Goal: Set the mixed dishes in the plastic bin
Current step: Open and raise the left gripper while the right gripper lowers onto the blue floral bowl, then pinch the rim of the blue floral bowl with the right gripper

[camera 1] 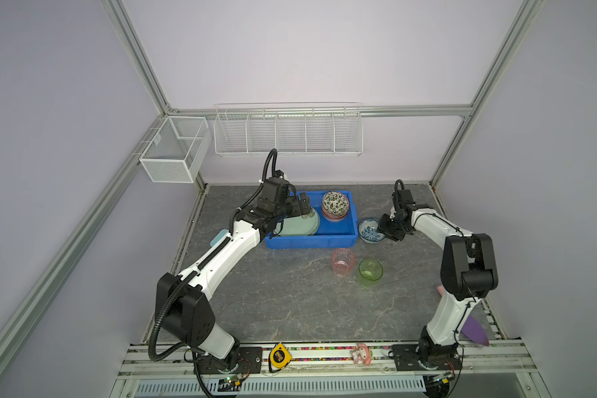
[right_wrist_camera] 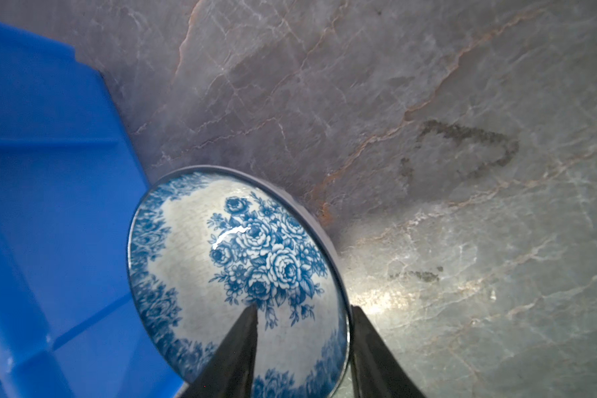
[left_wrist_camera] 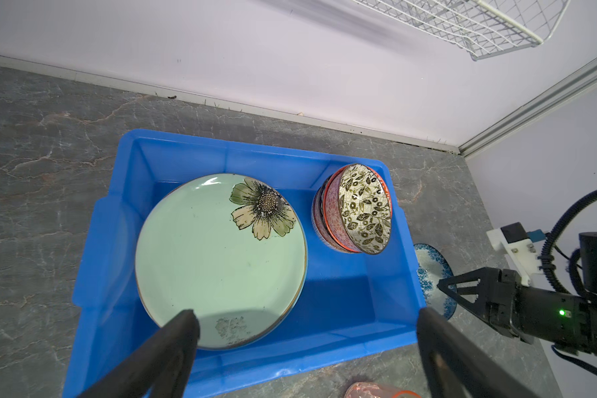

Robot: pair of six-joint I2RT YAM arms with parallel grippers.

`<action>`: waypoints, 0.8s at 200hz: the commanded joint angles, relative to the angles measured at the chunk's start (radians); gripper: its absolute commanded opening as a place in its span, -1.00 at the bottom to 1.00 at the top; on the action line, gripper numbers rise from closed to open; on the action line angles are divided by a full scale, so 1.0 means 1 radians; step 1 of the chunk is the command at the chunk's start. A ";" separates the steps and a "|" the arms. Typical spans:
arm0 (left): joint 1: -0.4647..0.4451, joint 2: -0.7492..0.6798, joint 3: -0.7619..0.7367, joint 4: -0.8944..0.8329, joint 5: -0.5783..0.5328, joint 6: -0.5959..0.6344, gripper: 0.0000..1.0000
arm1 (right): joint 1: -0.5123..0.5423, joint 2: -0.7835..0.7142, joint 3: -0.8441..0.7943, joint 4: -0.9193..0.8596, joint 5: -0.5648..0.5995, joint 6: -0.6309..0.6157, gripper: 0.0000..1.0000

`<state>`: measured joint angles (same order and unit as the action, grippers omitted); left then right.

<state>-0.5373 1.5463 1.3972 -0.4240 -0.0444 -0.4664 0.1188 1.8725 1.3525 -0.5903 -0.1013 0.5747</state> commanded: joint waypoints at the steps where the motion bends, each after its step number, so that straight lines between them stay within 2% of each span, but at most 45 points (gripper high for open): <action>1: 0.007 -0.013 -0.004 -0.002 0.012 -0.006 0.97 | 0.004 0.012 -0.005 0.029 0.000 0.014 -0.21; 45: 0.007 0.013 0.001 0.006 0.027 -0.022 0.97 | 0.005 0.019 0.009 0.022 0.008 0.001 -0.47; 58: 0.007 0.019 0.008 0.003 0.030 -0.024 0.97 | 0.002 0.022 0.015 0.018 0.013 -0.007 -0.49; 117: 0.007 0.050 0.033 -0.009 0.038 -0.027 0.97 | 0.001 0.059 0.040 0.009 0.006 -0.015 -0.40; 160: 0.007 0.058 0.044 -0.016 0.037 -0.026 0.96 | 0.001 0.084 0.047 0.014 0.001 -0.018 -0.46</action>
<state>-0.5365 1.5925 1.4075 -0.4313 -0.0170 -0.4877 0.1192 1.9347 1.3762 -0.5747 -0.0948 0.5671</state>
